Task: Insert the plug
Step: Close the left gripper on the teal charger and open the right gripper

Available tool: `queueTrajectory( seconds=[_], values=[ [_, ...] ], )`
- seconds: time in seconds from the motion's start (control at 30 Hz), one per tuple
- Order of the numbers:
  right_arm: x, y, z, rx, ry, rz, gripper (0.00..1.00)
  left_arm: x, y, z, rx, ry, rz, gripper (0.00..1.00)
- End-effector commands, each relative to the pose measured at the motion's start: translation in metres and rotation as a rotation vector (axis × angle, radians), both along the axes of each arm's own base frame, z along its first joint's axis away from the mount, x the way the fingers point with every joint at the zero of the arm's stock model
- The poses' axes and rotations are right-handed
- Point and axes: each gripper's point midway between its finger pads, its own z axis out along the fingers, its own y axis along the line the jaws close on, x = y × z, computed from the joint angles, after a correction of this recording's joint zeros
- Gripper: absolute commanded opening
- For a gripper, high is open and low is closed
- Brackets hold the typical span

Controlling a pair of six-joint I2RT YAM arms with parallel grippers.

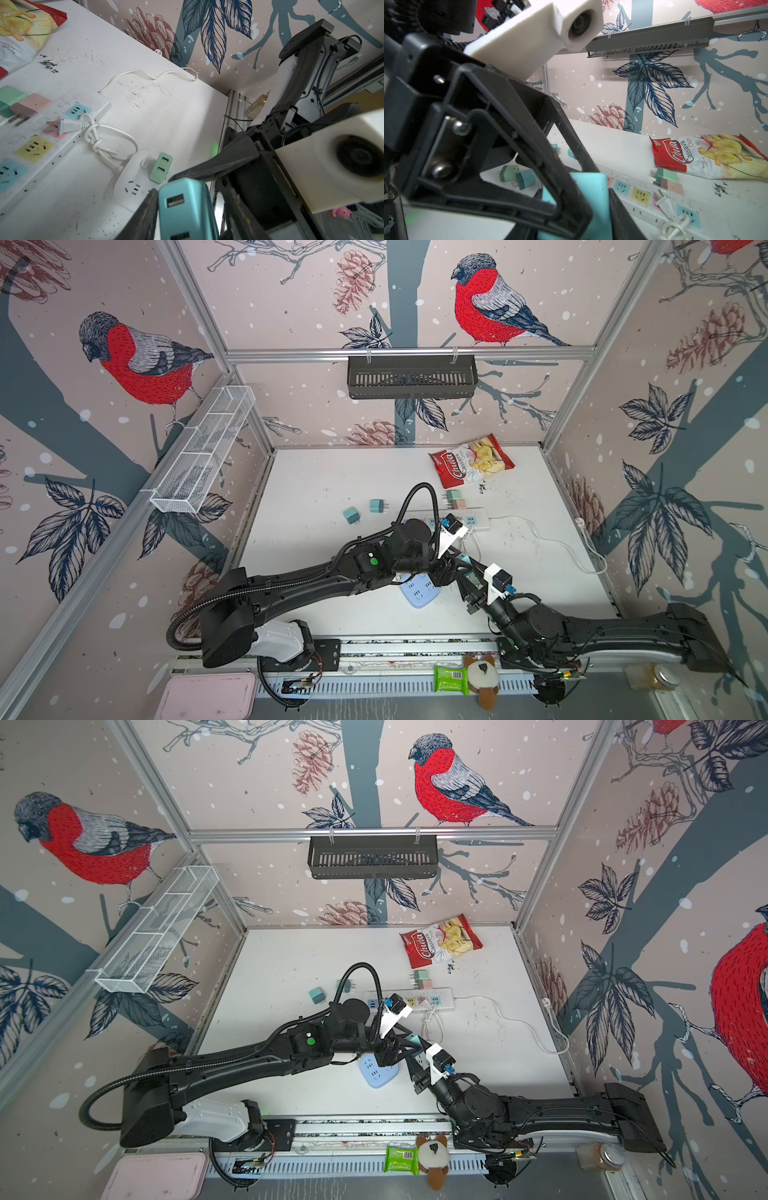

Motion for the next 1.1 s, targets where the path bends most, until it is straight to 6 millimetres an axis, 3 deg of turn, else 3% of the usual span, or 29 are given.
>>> queueTrajectory(
  seconds=[0.0, 0.13, 0.47, 0.53, 0.67, 0.77, 0.87, 1.0, 1.07],
  values=[
    [0.000, -0.002, 0.011, 0.024, -0.018, -0.003, 0.01, -0.010, 0.000, -0.016, 0.057, 0.059, -0.053, 0.51],
    [0.000, -0.005, 0.010, 0.023, -0.029, -0.014, 0.01, -0.010, -0.007, -0.023, 0.093, 0.102, -0.077, 0.43],
    [0.007, -0.018, 0.008, 0.039, -0.023, -0.074, 0.03, -0.007, -0.011, -0.035, 0.115, 0.149, -0.104, 0.03],
    [0.007, -0.018, 0.009, 0.050, -0.011, -0.068, 0.15, -0.004, -0.009, -0.034, 0.111, 0.153, -0.096, 0.00],
    [0.011, -0.023, 0.006, 0.083, 0.038, -0.087, 0.57, 0.011, 0.002, -0.027, 0.076, 0.138, -0.038, 0.00],
    [0.013, -0.024, 0.003, 0.085, 0.069, -0.079, 0.70, 0.027, 0.017, -0.021, 0.045, 0.119, 0.034, 0.00],
    [0.011, -0.024, -0.003, 0.088, 0.087, -0.051, 0.96, 0.042, 0.035, -0.013, 0.010, 0.059, 0.119, 0.00],
    [0.014, -0.033, -0.003, 0.146, 0.103, -0.064, 0.98, 0.053, 0.056, -0.001, -0.024, -0.087, 0.209, 0.00],
    [0.022, -0.043, -0.004, 0.191, 0.139, -0.108, 0.97, 0.046, 0.062, 0.000, -0.051, -0.182, 0.166, 0.00]
  ],
)
